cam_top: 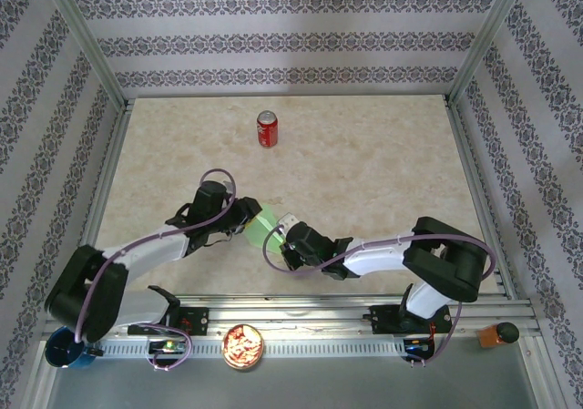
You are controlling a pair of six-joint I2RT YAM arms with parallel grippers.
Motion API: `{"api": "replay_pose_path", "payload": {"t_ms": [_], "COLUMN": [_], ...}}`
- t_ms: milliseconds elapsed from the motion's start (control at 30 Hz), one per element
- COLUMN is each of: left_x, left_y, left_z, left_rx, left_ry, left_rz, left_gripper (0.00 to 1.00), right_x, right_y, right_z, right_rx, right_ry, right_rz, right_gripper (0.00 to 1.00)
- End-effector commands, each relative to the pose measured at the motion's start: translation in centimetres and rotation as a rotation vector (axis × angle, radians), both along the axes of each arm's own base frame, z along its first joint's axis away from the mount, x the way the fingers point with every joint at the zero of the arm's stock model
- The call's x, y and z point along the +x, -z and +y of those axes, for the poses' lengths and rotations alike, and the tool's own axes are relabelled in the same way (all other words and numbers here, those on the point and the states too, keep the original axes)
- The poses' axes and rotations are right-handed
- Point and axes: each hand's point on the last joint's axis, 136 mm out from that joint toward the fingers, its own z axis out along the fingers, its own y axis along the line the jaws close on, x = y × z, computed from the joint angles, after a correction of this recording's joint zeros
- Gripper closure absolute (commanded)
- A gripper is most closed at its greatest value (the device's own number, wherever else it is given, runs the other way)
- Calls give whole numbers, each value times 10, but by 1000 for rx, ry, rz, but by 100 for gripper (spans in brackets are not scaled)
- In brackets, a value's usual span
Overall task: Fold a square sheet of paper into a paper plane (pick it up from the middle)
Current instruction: Fourth fold the wing at the center of the table.
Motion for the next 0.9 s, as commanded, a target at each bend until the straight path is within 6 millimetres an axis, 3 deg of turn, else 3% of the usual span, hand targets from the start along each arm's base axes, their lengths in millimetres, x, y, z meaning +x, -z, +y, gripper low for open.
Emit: {"api": "replay_pose_path", "payload": {"t_ms": [0,167,500,700,867], "left_x": [-5,-12,-13,-11,-10], "left_y": [-3,-4,1,6,11], "left_z": [21,28,23,15,8], "left_rx": [106,105,76,49,18], "left_ry": [-36,-58,-47,-18,-1], "left_rz": [-19,-29,-19,-11,-2], "left_gripper": [59,58,62,73,82], "right_x": [-5,-4,-4,-7,-12], "right_y": [6,10,15,14,29], "right_z": [10,17,16,23,23], "right_rx": [73,123,173,257,272], "right_ry": [23,42,72,85,137], "right_rz": [80,116,208,374,503], "right_gripper": [94,96,96,96,94]}}
